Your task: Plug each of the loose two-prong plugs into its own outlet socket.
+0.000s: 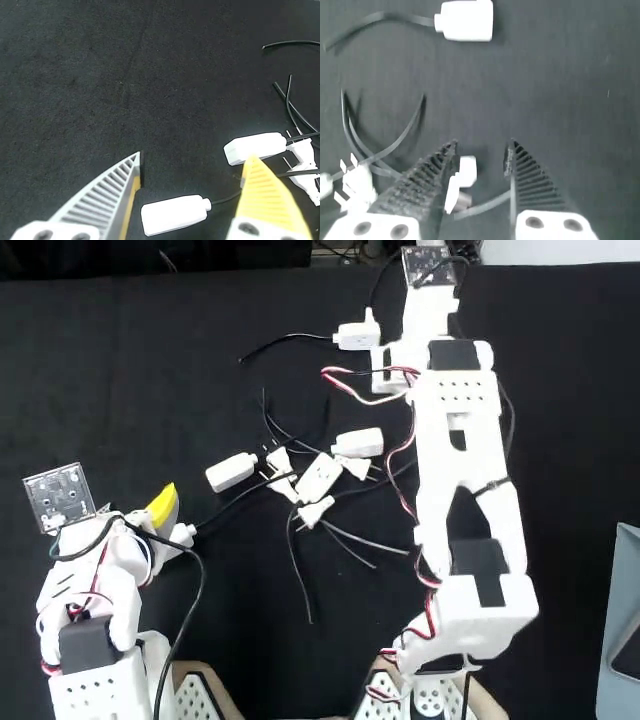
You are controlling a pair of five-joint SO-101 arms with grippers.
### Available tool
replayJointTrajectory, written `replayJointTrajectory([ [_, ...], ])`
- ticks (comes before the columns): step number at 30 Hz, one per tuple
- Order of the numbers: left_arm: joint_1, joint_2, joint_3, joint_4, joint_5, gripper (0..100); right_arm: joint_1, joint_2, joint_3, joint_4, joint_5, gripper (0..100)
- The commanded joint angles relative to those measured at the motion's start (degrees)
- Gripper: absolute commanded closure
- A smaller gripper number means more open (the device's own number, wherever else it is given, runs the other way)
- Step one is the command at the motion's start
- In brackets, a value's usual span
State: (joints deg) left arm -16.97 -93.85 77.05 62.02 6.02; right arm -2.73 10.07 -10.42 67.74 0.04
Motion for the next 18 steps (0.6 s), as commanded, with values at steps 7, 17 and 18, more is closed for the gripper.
replayJointTrajectory([
  [7,-0.4,0.1,-0.3,-1.1,-0.4,68,-1.0,-7.0,-3.1,15.6,-0.2,86.1],
  [17,-0.4,0.1,-0.3,-0.9,-0.4,68,-10.6,-7.3,10.6,10.9,0.0,86.4],
  [18,-0.4,0.1,-0.3,-0.8,-0.4,68,-11.0,-7.3,12.5,8.6,0.2,86.4],
])
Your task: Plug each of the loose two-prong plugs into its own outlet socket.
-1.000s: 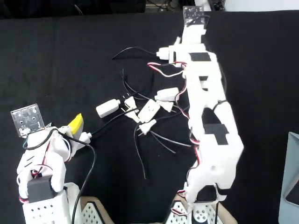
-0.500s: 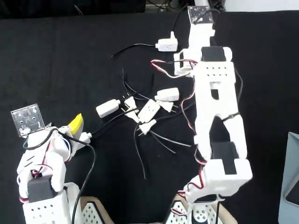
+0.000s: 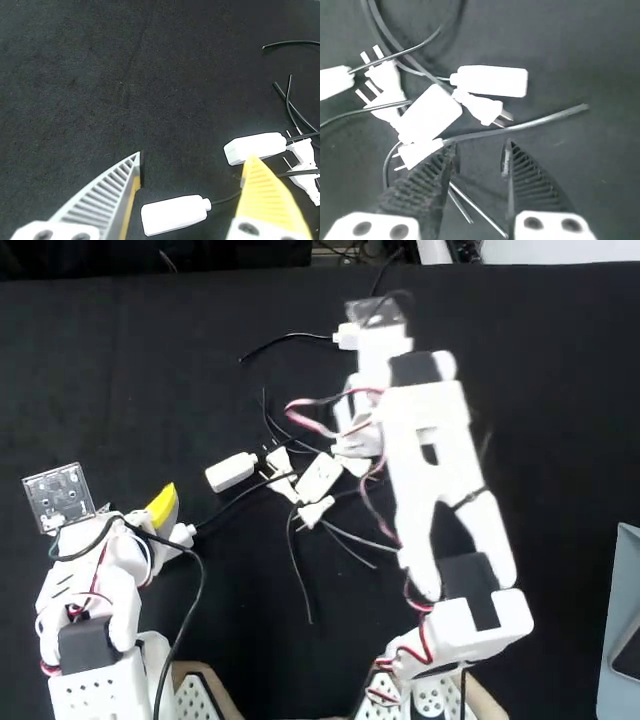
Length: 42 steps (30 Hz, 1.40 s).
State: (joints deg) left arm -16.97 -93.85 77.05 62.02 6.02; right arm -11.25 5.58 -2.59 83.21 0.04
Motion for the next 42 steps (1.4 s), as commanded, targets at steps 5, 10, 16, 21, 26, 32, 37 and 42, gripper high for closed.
replayJointTrajectory([
  [5,-0.4,0.1,-0.3,-0.8,-0.4,68,-3.2,-2.9,10.9,-14.2,4.1,86.4],
  [10,-0.4,0.1,-0.3,-0.9,-0.4,68,-3.2,-2.9,11.5,-15.7,5.1,86.4],
  [16,-0.5,0.1,-0.3,-0.9,-0.4,68,-8.1,-2.9,13.1,-16.0,4.7,86.4],
  [21,-0.5,0.1,-0.3,-0.8,-0.4,68,-12.0,-7.6,21.3,-20.7,4.7,86.4],
  [26,-0.5,0.1,-0.4,-0.8,-0.4,68,-14.4,-13.1,32.4,-29.7,-2.6,86.1],
  [32,-0.5,0.1,-0.4,-0.8,-0.4,68,-14.3,-11.1,33.2,-28.7,-13.7,86.1],
  [37,-0.5,0.1,-0.4,-0.8,-0.4,68,-14.3,-7.3,33.2,-28.4,-18.1,86.3],
  [42,-0.5,0.1,-0.4,-0.8,-0.4,68,-14.5,-5.8,33.5,-27.2,-18.9,86.4],
])
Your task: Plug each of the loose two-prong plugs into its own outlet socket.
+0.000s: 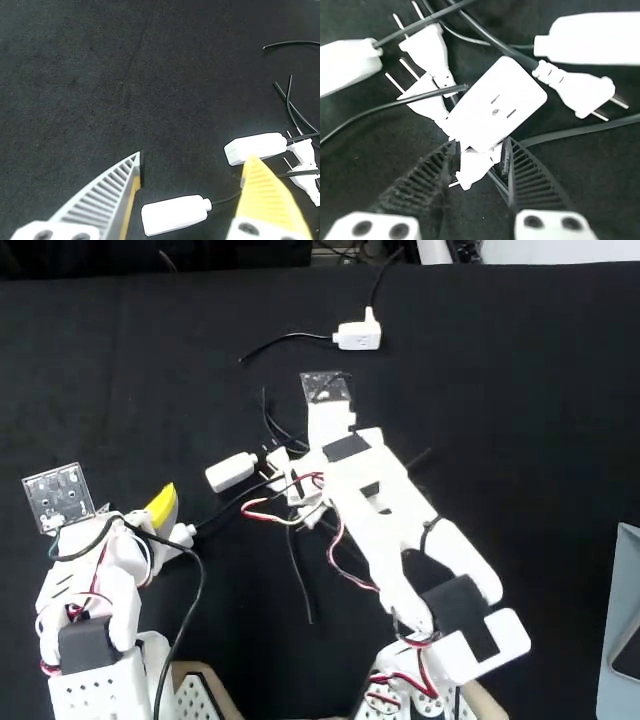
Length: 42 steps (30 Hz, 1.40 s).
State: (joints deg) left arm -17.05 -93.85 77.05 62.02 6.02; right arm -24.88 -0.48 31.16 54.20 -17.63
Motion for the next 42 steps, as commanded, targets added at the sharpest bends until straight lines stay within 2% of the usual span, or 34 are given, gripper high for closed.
replayJointTrajectory([
  [1,-0.4,0.1,-0.4,-0.8,-0.4,68,-1.0,0.3,-0.5,2.8,-1.9,86.4],
  [8,-0.4,0.1,-0.4,-0.8,-0.4,68,-1.0,0.3,-1.5,7.9,-3.3,86.4],
  [17,-0.4,0.1,-0.4,-0.8,-0.4,68,-0.8,6.7,-3.0,2.5,-4.7,86.4],
  [29,-0.4,0.1,-0.4,-0.8,-0.4,68,-1.1,13.1,-8.7,2.4,-7.0,86.4],
  [37,-0.4,0.1,-0.4,-0.8,-0.4,68,-4.3,15.9,-10.8,2.6,-7.0,86.8],
  [42,-0.4,0.1,-0.4,-0.8,-0.4,68,-4.3,15.8,-12.4,3.2,-6.5,99.0],
])
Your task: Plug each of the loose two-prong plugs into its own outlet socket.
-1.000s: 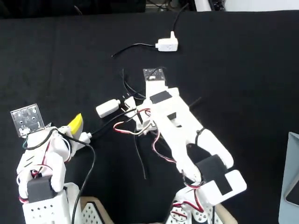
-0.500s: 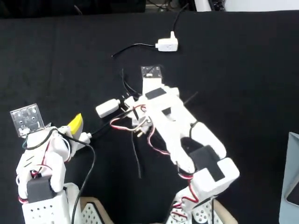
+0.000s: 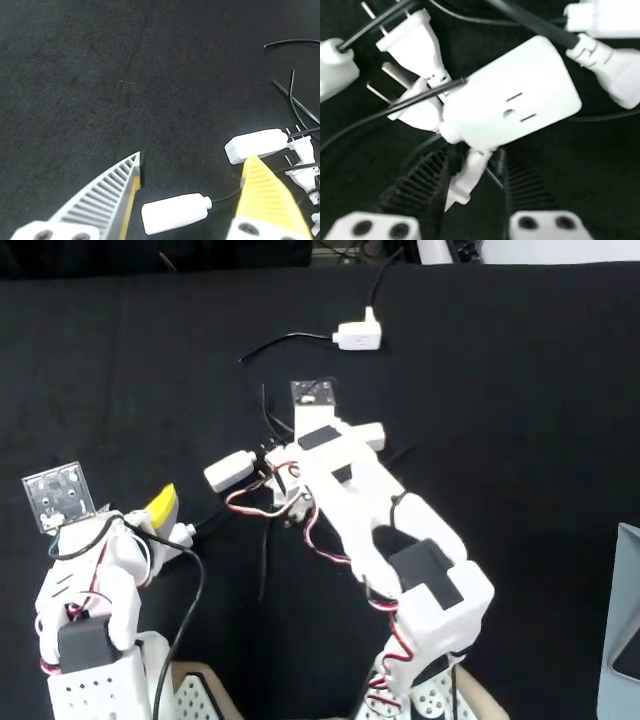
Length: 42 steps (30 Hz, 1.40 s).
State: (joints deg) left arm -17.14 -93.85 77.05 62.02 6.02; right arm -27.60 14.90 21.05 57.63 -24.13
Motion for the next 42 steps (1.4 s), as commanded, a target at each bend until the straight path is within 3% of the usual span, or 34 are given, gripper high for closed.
replayJointTrajectory([
  [1,-0.3,0.1,-0.4,-0.8,-0.4,68,-1.6,0.4,-2.9,1.0,0.0,97.7],
  [7,-0.3,0.1,-0.3,-0.8,-0.4,68,-1.7,0.4,-9.4,11.8,0.3,98.7],
  [13,-0.3,0.1,-0.3,-0.8,-0.4,68,-1.9,0.3,-17.1,24.7,6.2,98.7],
  [19,-0.3,0.1,-0.3,-0.8,-0.4,68,-2.1,-6.5,-15.8,28.3,10.2,98.7],
  [30,-0.3,0.1,-0.3,-0.8,-0.4,68,-6.0,-35.0,9.4,12.4,19.4,98.7],
  [36,-0.3,0.1,-0.3,-0.8,-0.4,68,-6.0,-33.3,19.2,2.5,26.5,98.7],
  [42,-0.3,0.1,-0.3,-0.8,-0.4,68,-6.0,-26.3,19.6,0.8,36.0,98.7],
])
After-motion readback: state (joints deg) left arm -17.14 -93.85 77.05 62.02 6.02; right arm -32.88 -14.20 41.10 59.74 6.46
